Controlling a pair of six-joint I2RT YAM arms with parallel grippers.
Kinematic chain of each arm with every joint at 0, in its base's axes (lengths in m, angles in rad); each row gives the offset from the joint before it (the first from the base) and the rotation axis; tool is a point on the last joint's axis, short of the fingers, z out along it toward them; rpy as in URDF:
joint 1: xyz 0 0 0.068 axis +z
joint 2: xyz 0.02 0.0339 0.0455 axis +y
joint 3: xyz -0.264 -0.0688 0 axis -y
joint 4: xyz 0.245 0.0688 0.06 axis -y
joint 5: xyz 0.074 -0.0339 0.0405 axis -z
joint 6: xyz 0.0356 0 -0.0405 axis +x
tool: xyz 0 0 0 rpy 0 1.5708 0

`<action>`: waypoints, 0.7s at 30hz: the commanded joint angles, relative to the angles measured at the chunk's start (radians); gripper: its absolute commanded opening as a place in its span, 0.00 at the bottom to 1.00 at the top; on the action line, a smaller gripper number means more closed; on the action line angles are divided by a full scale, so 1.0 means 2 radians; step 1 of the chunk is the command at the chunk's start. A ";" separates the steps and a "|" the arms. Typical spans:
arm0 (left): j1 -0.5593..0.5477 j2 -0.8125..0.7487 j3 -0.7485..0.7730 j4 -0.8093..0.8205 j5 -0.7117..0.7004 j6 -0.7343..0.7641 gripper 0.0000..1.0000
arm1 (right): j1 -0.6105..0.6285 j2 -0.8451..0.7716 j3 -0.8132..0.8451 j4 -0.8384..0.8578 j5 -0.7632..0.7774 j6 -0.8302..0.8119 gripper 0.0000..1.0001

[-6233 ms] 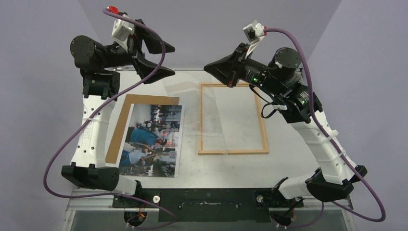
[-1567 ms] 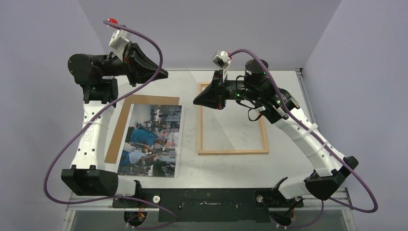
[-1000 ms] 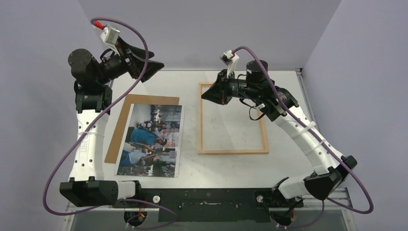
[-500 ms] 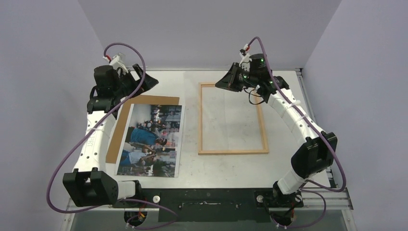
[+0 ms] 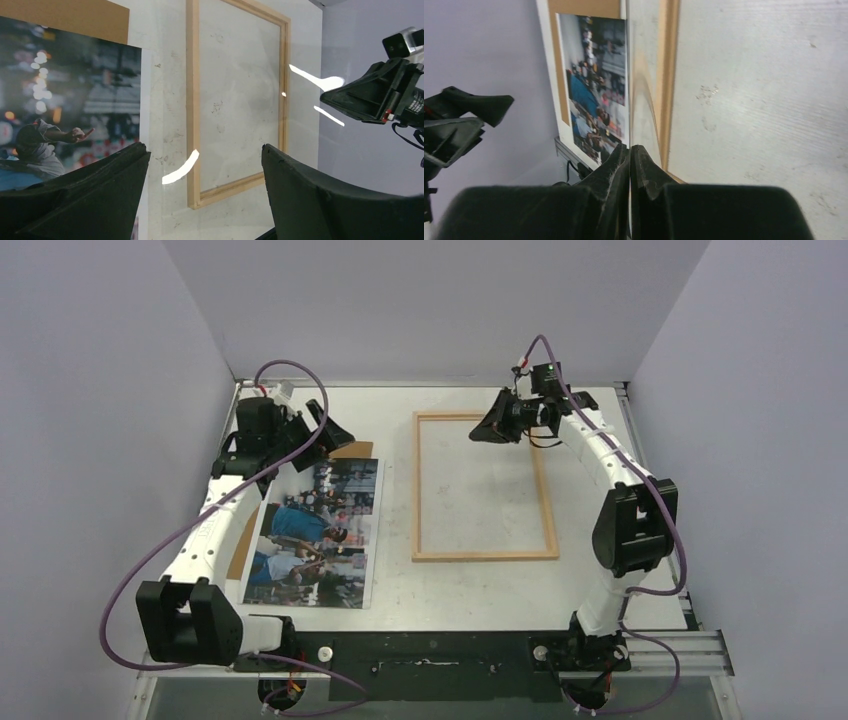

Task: Put the photo into the frame

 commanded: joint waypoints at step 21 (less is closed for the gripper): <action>-0.085 0.146 -0.005 0.064 -0.017 -0.027 0.75 | -0.068 0.081 0.031 -0.052 -0.005 -0.161 0.00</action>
